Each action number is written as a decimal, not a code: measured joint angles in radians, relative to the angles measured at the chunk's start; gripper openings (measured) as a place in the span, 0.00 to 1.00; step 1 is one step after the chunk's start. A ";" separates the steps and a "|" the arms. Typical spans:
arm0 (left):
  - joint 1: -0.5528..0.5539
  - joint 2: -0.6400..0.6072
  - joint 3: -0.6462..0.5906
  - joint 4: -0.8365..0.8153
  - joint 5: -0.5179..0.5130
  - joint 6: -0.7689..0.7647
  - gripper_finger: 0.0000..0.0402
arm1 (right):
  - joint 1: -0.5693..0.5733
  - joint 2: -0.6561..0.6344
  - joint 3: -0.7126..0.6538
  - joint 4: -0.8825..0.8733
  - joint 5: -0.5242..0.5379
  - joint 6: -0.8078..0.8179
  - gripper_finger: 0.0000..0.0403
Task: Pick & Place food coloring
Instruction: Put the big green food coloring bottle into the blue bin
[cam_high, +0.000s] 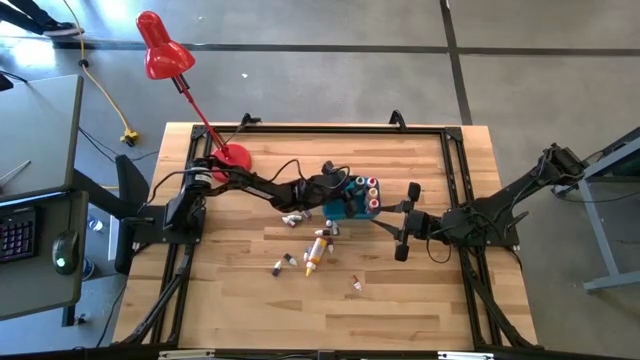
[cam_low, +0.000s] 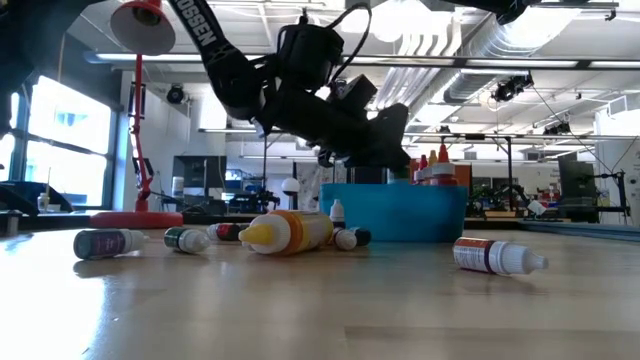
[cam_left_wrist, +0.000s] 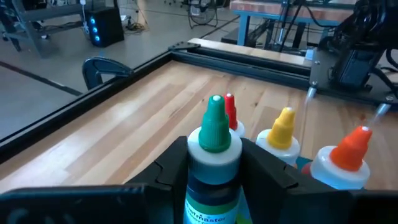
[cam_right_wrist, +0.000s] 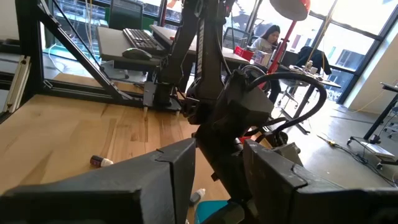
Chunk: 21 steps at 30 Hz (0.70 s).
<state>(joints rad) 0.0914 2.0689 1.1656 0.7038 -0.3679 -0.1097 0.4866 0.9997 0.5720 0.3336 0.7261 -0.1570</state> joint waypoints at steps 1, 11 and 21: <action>0.000 0.003 0.000 -0.002 0.000 0.000 0.27 | 0.000 0.000 0.000 0.000 0.000 0.000 0.32; 0.031 0.030 -0.001 -0.011 -0.008 -0.011 0.27 | 0.000 0.000 0.000 0.008 0.000 0.000 0.32; 0.053 0.049 0.000 0.005 0.044 -0.045 0.37 | 0.000 0.000 0.000 0.008 0.000 0.000 0.32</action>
<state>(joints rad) 0.1448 2.1178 1.1660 0.7085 -0.3241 -0.1547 0.4869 0.9997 0.5720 0.3412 0.7258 -0.1573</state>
